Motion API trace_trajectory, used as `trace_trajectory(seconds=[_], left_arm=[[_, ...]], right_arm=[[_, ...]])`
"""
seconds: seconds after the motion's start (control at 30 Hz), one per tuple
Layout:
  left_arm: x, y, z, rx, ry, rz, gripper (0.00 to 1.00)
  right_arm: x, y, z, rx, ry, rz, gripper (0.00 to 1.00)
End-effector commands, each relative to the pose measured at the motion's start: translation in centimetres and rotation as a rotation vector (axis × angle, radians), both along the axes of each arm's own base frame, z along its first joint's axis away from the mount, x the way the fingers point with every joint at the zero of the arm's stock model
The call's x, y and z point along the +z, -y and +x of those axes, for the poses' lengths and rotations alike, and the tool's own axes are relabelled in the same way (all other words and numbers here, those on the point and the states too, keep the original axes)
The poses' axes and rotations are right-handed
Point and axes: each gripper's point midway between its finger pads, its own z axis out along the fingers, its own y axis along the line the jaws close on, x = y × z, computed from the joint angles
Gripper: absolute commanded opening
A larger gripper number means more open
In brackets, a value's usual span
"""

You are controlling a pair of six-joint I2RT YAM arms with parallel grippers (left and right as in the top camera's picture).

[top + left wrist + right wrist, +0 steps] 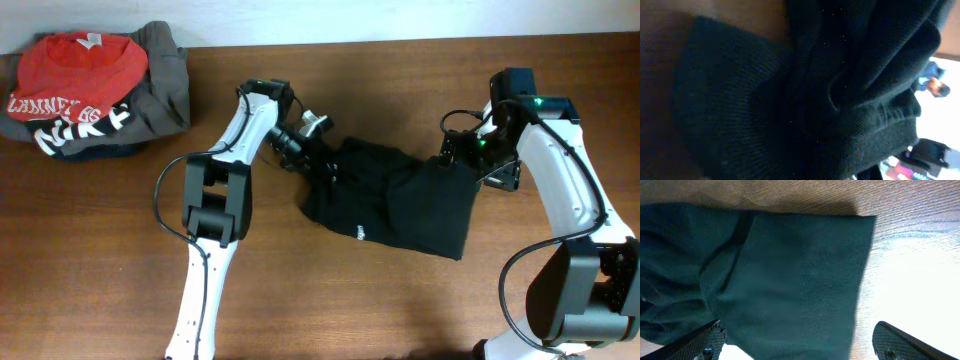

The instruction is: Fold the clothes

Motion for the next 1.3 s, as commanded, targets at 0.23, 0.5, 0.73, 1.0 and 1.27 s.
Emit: trace_trajectory(seconds=[0.23, 0.5, 0.73, 1.0, 1.27], left_arm=[[-0.2, -14.3, 8.4, 0.217, 0.186, 0.333, 0.0], [2.5, -15.3, 9.8, 0.24, 0.259, 0.349, 0.0], [6.2, -13.4, 9.9, 0.288, 0.273, 0.349, 0.0], [10.8, -10.7, 9.3, 0.308, 0.33, 0.324, 0.0], [12.0, -4.7, 7.6, 0.202, 0.391, 0.287, 0.0]], right_arm=[[-0.4, 0.3, -0.3, 0.007, -0.017, -0.016, 0.99], [-0.4, 0.3, -0.3, 0.007, -0.017, -0.016, 0.99], [-0.4, 0.3, 0.1, 0.006, -0.002, -0.017, 0.99], [-2.0, 0.2, 0.6, 0.004, 0.026, -0.01, 0.99], [-6.7, -1.6, 0.5, -0.031, 0.069, 0.095, 0.99]])
